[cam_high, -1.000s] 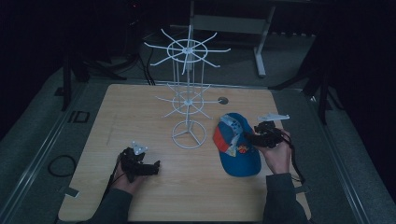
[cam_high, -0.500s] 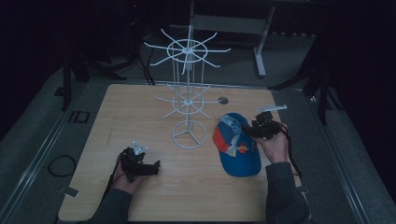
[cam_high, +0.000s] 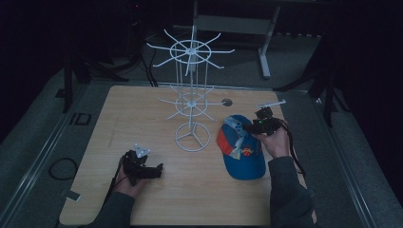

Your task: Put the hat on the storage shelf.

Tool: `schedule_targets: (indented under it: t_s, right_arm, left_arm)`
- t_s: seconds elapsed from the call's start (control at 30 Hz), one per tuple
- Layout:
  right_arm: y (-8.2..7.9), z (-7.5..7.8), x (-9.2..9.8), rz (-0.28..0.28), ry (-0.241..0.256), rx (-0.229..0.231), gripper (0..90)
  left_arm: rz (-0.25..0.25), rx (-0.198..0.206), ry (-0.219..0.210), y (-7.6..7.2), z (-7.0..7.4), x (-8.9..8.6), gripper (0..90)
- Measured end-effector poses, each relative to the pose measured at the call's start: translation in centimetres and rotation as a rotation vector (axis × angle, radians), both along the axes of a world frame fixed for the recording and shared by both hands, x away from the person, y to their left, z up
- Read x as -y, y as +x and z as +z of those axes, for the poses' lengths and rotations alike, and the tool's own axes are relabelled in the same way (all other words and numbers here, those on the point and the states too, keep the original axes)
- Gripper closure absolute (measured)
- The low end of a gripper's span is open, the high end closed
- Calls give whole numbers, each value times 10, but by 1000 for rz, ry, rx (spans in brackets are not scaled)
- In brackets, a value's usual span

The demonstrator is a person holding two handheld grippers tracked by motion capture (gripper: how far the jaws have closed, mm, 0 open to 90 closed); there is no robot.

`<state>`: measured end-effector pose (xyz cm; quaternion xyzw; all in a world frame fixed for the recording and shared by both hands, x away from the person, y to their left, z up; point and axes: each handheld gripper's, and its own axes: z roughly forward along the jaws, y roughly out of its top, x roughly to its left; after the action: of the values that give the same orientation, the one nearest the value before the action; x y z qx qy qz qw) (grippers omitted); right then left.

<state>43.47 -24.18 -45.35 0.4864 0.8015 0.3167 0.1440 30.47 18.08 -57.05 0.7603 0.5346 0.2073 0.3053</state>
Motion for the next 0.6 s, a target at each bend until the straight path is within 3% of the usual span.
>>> schedule_targets:
  t_s: [0.33,0.6]
  right_arm:
    - [14,-7,-4,-8,-8,-62,445]
    - [24,-12,-8,-3,-14,-100,406]
  left_arm:
    - [0,0,-1,0,0,0,1]
    - [0,1,-1,0,0,0,1]
